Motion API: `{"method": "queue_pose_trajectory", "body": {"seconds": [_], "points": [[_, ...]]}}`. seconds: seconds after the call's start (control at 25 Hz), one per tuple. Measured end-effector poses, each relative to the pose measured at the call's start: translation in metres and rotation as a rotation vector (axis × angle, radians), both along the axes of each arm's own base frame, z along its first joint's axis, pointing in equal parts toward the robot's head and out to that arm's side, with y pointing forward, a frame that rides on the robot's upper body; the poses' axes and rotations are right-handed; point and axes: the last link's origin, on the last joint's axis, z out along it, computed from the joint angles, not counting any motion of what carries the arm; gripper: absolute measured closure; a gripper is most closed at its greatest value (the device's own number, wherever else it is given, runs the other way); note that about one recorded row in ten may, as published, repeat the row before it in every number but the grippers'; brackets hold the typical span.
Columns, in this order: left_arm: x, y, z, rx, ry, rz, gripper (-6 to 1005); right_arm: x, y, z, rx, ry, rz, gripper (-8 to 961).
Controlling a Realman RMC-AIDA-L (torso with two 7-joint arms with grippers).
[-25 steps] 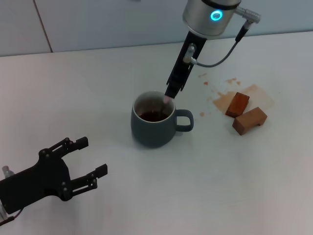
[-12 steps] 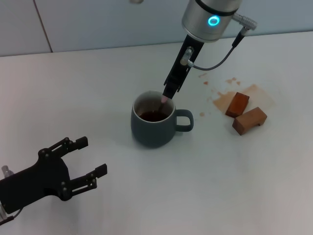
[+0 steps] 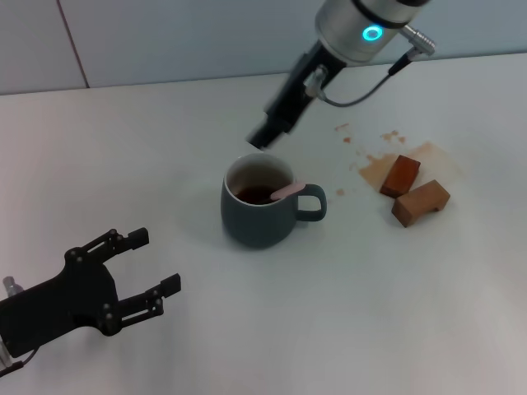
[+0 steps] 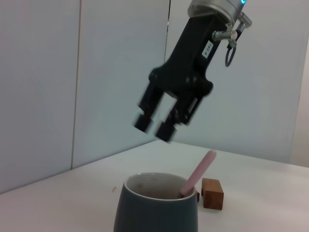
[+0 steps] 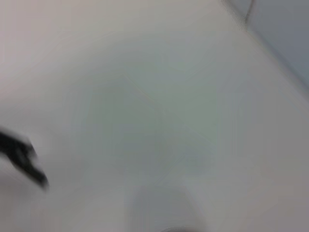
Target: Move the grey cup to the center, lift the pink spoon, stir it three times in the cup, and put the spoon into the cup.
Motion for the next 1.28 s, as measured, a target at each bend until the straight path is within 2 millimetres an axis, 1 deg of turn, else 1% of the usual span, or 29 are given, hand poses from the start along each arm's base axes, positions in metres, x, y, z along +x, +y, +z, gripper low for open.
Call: {"method": "queue_pose_trajectory", "body": {"seconds": [0.08,0.16,0.24,0.28,0.36,0.4,0.44,0.48,0.52,0.64,0.68,0.72,0.84,0.92,1.0,1.16,1.28], "points": [[0.000,0.000,0.000,0.000,0.000,0.000,155,0.007,-0.007,0.011,0.022,0.141,0.058,604],[0.000,0.001,0.000,0.001,0.000,0.000,155,0.017,-0.019,0.026,0.042,0.325,0.134,390],[0.000,0.001,0.000,0.003,0.001,0.000,155,0.033,-0.034,0.040,0.060,0.512,0.201,376],[0.001,0.003,0.001,0.005,0.001,-0.002,155,0.045,-0.041,0.046,0.078,0.585,0.223,369],[0.002,0.006,0.003,0.007,0.003,-0.007,155,0.070,-0.052,0.055,0.129,0.691,0.238,354],[0.002,0.006,0.003,0.007,0.003,-0.007,155,0.088,-0.056,0.057,0.160,0.725,0.225,347],[0.004,0.010,0.005,0.006,0.005,-0.009,155,0.105,-0.060,0.059,0.188,0.751,0.203,337],[0.004,0.010,0.005,0.006,0.005,-0.009,155,0.121,-0.065,0.061,0.211,0.769,0.183,328],[0.007,0.017,0.008,-0.001,0.011,-0.017,155,0.139,-0.068,0.064,0.229,0.779,0.154,318],[0.012,0.028,0.014,-0.014,0.021,-0.028,155,0.183,-0.080,0.072,0.221,0.795,0.064,289],[0.012,0.028,0.014,-0.014,0.021,-0.028,155,0.196,-0.085,0.074,0.208,0.793,0.036,279],[0.017,0.038,0.022,-0.041,0.033,-0.035,155,0.207,-0.087,0.077,0.203,0.780,0.016,269],[0.026,0.052,0.032,-0.109,0.066,-0.042,155,0.237,-0.097,0.079,0.184,0.703,-0.015,240],[0.036,0.066,0.039,-0.185,0.106,-0.039,155,0.249,-0.102,0.078,0.175,0.656,-0.005,220],[0.042,0.073,0.043,-0.219,0.130,-0.032,155,0.254,-0.106,0.075,0.173,0.632,0.016,201],[0.051,0.083,0.049,-0.259,0.163,-0.019,155,0.256,-0.107,0.072,0.167,0.610,0.034,158],[0.054,0.086,0.049,-0.265,0.169,-0.018,155,0.255,-0.106,0.070,0.167,0.605,0.043,137]]}}
